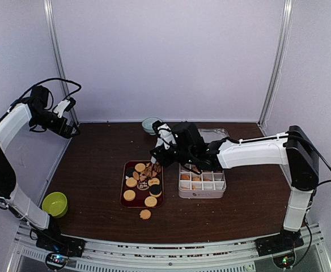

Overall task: Pack the cookies
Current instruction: Pick up the fake cookies from the plate.

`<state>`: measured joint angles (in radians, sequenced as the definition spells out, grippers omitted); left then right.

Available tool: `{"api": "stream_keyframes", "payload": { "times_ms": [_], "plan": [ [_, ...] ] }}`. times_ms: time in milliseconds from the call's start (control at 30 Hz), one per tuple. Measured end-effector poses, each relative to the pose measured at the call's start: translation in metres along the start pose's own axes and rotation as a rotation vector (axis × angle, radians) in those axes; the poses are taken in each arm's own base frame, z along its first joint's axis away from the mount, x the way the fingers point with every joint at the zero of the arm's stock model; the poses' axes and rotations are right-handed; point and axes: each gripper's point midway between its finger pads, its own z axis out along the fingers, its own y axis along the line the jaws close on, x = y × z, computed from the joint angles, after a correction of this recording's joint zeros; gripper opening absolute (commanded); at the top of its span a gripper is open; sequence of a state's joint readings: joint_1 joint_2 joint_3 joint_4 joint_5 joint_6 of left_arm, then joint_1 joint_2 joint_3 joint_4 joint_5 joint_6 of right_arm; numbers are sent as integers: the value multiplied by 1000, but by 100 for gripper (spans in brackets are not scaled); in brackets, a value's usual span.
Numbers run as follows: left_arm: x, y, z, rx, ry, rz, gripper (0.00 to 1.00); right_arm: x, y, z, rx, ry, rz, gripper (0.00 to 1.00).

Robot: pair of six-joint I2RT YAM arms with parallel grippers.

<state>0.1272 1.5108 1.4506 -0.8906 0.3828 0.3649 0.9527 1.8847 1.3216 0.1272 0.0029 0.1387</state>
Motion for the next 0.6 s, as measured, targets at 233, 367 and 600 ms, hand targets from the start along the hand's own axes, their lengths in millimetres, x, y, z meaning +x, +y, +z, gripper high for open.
{"api": "stream_keyframes", "payload": {
  "times_ms": [233, 367, 600],
  "plan": [
    [0, 0, 0, 3, -1, 0, 98, -3, 1, 0, 3, 4, -6, 19],
    [0, 0, 0, 3, -2, 1, 98, -4, 1, -1, 6, 12, -11, 14],
    [0, -1, 0, 3, -1, 3, 98, -8, -2, -10, 25, 26, -36, 14]
  ]
}}
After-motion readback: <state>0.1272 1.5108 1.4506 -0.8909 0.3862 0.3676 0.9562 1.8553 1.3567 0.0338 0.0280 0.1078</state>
